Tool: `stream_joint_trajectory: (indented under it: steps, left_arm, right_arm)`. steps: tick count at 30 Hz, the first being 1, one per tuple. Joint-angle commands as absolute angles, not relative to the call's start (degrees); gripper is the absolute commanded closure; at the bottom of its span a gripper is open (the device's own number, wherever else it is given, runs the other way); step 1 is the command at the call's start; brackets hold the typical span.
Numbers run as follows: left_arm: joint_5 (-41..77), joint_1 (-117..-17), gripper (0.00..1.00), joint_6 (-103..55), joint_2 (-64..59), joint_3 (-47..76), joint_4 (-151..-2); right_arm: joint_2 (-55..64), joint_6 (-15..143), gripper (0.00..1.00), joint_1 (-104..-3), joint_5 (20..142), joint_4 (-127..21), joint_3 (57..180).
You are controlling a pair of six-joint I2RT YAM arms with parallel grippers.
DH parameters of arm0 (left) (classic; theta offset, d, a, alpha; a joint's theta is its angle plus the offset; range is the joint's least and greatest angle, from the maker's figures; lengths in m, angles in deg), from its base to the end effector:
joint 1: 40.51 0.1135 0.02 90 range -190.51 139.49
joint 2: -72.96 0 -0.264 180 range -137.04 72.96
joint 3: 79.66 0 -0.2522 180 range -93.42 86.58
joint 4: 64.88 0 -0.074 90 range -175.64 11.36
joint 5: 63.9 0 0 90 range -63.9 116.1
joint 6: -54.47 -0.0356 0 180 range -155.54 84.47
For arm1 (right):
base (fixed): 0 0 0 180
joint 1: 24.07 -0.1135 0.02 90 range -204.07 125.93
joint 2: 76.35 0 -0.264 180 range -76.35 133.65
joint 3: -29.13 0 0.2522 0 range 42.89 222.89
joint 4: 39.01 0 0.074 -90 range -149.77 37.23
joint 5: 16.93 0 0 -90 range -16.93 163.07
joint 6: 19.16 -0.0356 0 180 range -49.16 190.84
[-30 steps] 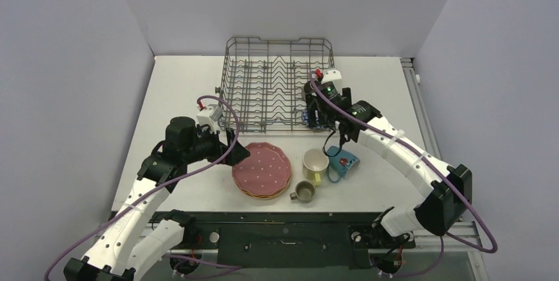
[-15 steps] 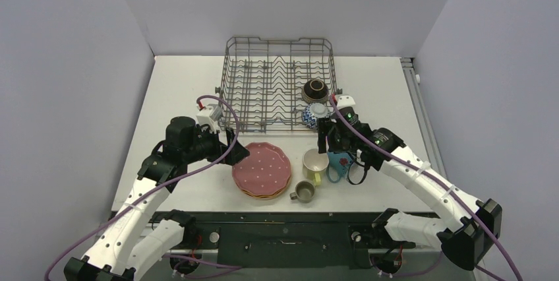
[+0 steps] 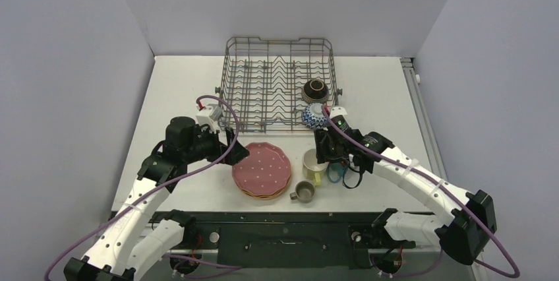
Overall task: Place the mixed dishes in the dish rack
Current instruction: Pick up the cup at the center of the board.
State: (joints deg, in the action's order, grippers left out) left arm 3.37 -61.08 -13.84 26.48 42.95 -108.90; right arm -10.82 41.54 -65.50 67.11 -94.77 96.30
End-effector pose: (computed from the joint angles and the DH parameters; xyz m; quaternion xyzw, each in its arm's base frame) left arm 0.1593 -0.0745 0.2943 0.0854 0.8629 -0.3300 0.3731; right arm 0.1725 0.1473 0.2724 -0.0845 0.9465 0.1377 0.2795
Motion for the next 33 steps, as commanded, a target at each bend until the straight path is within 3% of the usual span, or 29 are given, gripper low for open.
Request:
stream_joint_trajectory:
  steps: [1,19,24,27,33]
  left_arm:
    - [3.37,-61.23,0.04,-14.27,27.57,43.14,-108.16]
    - [2.86,-61.24,0.04,-14.27,27.51,43.23,-108.17]
    - [3.0,-61.19,0.04,-14.27,27.6,43.11,-108.23]
    - [3.05,-61.16,0.04,-14.27,27.6,43.16,-108.23]
    - [2.99,-61.16,0.04,-14.27,27.52,43.11,-108.26]
  right_arm:
    - [-7.53,41.28,0.48,-66.19,66.44,-92.7,96.51]
    - [2.11,42.84,0.67,-66.7,64.07,-92.15,98.08]
    - [3.56,43.08,0.83,-66.7,63.98,-92.01,98.58]
    - [3.49,43.27,0.98,-66.74,63.57,-92.25,98.66]
    - [2.23,43.57,1.0,-66.67,60.42,-93.36,99.77]
